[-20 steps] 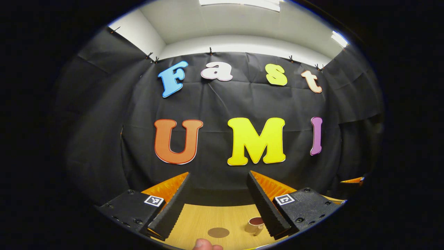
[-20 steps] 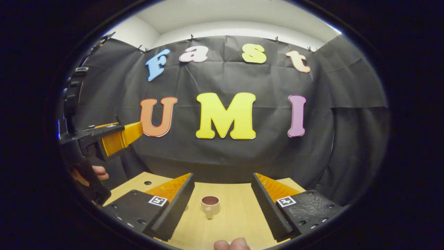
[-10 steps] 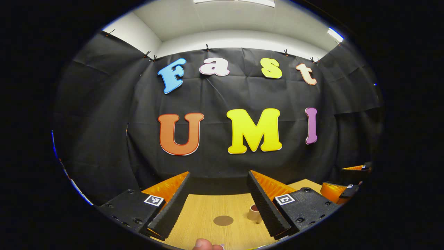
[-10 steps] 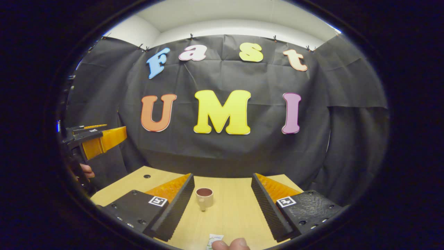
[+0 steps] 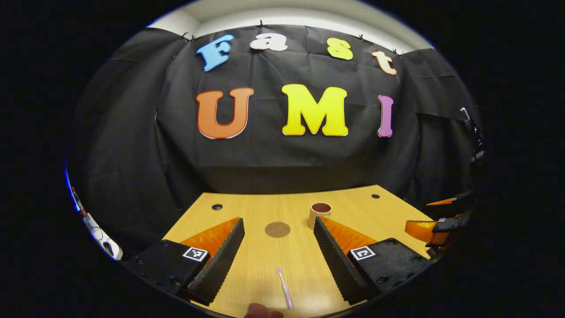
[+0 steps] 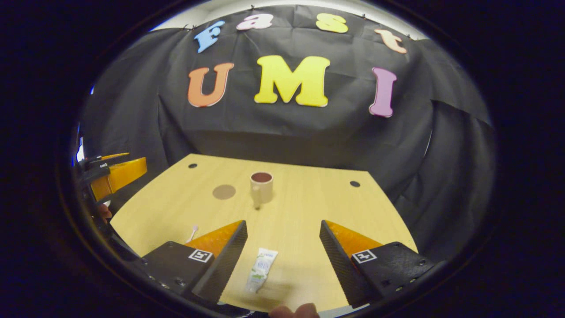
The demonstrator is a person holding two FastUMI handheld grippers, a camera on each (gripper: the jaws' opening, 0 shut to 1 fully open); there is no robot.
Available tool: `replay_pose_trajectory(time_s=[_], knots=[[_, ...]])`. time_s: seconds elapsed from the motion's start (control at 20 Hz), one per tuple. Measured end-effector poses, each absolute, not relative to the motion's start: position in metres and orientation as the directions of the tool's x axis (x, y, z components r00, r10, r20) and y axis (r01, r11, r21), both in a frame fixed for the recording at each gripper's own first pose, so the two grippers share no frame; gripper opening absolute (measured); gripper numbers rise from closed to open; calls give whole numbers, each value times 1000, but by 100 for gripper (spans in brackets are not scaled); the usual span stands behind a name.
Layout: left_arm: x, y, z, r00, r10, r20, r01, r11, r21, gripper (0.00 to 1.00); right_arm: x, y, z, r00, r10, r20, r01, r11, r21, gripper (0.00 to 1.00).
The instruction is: Put the toothbrush and toothpaste on the desktop into the cup, then pick up the cup and place it on the coaster on the desktop.
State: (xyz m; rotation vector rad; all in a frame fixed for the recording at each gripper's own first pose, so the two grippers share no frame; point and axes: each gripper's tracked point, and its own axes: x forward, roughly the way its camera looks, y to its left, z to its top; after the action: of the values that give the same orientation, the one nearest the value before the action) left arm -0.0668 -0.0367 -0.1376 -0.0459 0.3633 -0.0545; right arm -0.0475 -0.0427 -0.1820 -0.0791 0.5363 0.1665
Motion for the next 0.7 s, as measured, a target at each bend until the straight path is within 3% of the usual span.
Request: replay_pose_trajectory(time_s=[0.35,0.7], knots=[[-99,-32,-205,828,-18,-560,-42,995,-93,100,-74,-24,-267,587,153,-795,-206,978,36,98],[-125,-43,-256,674,-85,-734,11,994,-106,100,-79,-14,-325,354,117,-928,-147,987,69,96]])
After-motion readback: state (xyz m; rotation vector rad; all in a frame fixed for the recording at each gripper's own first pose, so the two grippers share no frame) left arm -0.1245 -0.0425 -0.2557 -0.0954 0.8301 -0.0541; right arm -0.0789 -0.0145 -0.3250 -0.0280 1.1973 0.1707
